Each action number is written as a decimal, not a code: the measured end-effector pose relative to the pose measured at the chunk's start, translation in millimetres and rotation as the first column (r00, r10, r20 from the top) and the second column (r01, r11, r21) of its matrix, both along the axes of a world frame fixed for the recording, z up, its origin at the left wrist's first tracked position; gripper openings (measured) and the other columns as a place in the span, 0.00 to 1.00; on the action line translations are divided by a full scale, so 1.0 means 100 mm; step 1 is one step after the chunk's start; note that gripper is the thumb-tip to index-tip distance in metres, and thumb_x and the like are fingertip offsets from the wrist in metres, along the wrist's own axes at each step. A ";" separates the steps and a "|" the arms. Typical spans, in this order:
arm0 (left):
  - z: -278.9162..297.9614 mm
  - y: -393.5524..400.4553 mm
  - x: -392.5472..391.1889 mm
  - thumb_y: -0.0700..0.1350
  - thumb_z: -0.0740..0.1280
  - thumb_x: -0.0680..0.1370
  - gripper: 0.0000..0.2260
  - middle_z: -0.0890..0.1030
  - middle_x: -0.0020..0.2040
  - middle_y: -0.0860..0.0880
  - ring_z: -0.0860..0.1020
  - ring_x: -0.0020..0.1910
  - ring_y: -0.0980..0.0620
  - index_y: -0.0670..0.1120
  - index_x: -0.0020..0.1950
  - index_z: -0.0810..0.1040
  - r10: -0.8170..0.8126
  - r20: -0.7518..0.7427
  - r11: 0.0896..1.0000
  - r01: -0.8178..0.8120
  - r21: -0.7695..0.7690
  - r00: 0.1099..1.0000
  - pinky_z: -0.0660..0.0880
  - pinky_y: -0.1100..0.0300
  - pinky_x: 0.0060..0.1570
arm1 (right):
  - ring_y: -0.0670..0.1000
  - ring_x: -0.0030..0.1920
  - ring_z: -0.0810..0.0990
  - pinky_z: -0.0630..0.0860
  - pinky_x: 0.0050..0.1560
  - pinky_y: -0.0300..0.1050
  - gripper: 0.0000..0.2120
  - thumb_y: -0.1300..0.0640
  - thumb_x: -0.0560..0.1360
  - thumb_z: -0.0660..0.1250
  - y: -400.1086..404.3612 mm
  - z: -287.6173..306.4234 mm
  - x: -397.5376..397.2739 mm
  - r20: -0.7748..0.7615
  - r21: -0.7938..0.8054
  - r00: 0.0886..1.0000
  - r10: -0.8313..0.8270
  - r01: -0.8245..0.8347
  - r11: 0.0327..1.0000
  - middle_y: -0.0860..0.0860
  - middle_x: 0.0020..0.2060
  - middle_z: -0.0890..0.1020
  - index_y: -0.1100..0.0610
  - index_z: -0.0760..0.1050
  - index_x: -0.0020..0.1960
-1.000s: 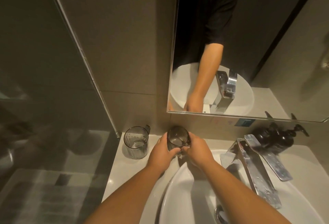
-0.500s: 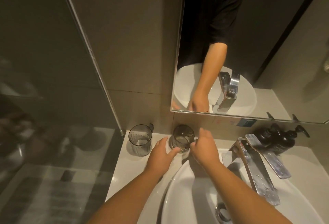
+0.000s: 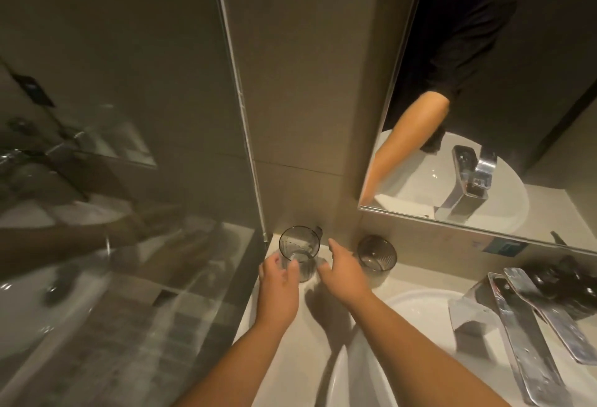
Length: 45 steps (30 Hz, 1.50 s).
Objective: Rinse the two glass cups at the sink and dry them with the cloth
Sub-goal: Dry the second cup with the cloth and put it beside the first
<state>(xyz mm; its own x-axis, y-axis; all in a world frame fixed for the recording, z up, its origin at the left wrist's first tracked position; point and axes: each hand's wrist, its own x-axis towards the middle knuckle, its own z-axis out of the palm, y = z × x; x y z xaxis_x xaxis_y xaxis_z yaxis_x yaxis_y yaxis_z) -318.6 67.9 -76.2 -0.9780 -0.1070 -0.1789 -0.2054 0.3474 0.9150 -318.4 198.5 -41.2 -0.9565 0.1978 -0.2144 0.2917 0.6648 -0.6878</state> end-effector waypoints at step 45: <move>-0.15 0.11 -0.46 0.49 0.56 0.84 0.15 0.83 0.58 0.51 0.79 0.57 0.49 0.51 0.66 0.78 -0.143 0.065 0.990 0.144 -0.003 0.988 0.74 0.56 0.57 | 0.54 0.64 0.76 0.70 0.59 0.44 0.30 0.53 0.75 0.70 -0.01 -0.29 -0.01 -0.010 -0.088 0.984 -0.178 0.176 0.980 0.53 0.65 0.77 0.56 0.63 0.73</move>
